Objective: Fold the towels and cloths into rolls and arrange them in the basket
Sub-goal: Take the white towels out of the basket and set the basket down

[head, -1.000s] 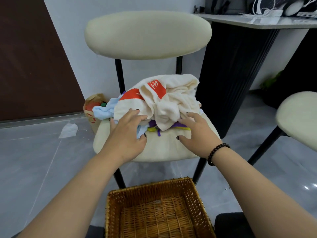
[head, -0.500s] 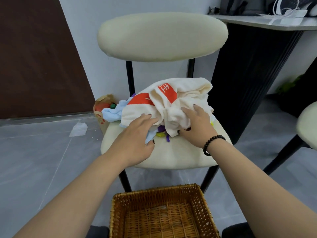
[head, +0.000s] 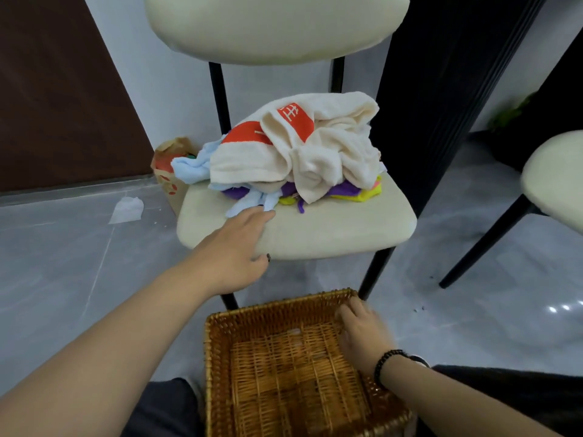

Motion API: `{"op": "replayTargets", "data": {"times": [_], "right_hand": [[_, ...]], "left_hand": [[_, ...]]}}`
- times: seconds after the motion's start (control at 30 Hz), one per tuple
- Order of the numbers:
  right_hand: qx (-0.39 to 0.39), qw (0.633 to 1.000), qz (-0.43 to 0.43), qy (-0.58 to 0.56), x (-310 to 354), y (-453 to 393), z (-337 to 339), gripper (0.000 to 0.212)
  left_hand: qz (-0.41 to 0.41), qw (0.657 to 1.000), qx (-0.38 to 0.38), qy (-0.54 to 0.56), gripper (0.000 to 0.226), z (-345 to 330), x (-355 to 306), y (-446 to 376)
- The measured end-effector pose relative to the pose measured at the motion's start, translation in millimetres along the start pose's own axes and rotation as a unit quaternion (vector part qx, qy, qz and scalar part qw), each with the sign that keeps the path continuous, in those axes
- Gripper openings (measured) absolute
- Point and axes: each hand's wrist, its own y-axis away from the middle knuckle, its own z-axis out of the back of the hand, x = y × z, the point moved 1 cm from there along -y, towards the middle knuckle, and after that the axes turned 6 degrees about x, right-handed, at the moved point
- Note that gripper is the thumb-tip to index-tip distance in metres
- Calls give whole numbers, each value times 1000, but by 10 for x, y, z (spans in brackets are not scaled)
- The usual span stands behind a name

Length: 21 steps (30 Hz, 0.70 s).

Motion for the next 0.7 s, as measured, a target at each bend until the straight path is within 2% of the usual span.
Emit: {"op": "replayTargets", "data": {"times": [0.07,0.13,0.23,0.43,0.57,0.63,0.7], "right_hand": [[82,989,-126,-5,-147,71,-336,45],[138,961,-235,-48,-305,130,-521,59],[220,912,-325,-117,-455,211,-753,65],[296,890,-327,-113,-485,274,-794,47],[333,878,-323,-119,-442,342,-712,58],[297,894,-305,-139,-344,272,-454,39],[189,900,-310,-239,-259,95,-104,22]], "left_hand": [[-3,1000,5,-1,74,6,-25,15],[-6,1000,12,-6,75,21,-61,11],[-10,1000,22,-20,75,9,-54,-2],[1,995,62,-84,71,-33,-21,-13],[8,994,66,-91,69,-33,-68,-25],[13,994,62,-93,67,-13,-78,-34],[12,995,46,-93,68,-6,-61,-38]]}}
